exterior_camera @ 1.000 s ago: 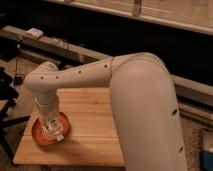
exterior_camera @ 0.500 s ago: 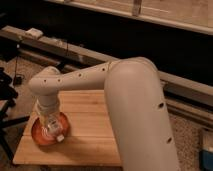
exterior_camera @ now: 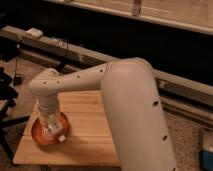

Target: Place the bottle in the ceramic bowl

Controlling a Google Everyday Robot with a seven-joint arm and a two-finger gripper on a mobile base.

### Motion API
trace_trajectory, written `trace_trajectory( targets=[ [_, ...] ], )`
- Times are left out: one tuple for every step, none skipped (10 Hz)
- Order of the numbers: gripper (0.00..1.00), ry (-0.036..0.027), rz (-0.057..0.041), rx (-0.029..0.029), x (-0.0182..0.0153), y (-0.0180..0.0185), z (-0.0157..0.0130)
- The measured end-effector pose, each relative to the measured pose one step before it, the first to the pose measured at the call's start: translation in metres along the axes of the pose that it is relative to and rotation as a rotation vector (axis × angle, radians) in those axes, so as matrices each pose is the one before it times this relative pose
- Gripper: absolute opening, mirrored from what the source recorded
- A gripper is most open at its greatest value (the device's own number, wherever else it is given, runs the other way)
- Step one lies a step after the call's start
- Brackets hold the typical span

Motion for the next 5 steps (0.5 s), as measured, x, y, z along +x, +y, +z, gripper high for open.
trace_trajectory(
  targets=[
    [0.76,-0.01576,-0.00786,-0.00812,-0.00079,0.00182,-0.00497],
    [0.76,-0.01134,-0.00064,-0.00606,-0.00051,0.00059,-0.00333],
    [0.76,-0.00134,0.00202,-0.00001,0.00064,-0.00138,-0.00048],
    [0.76,0.00012,-0.00248,-0.00067,-0.00065,0.00147,0.00016],
    [0.76,0.00035,-0.0012,-0.00045,-0.00017,0.00072,0.00018]
  ],
)
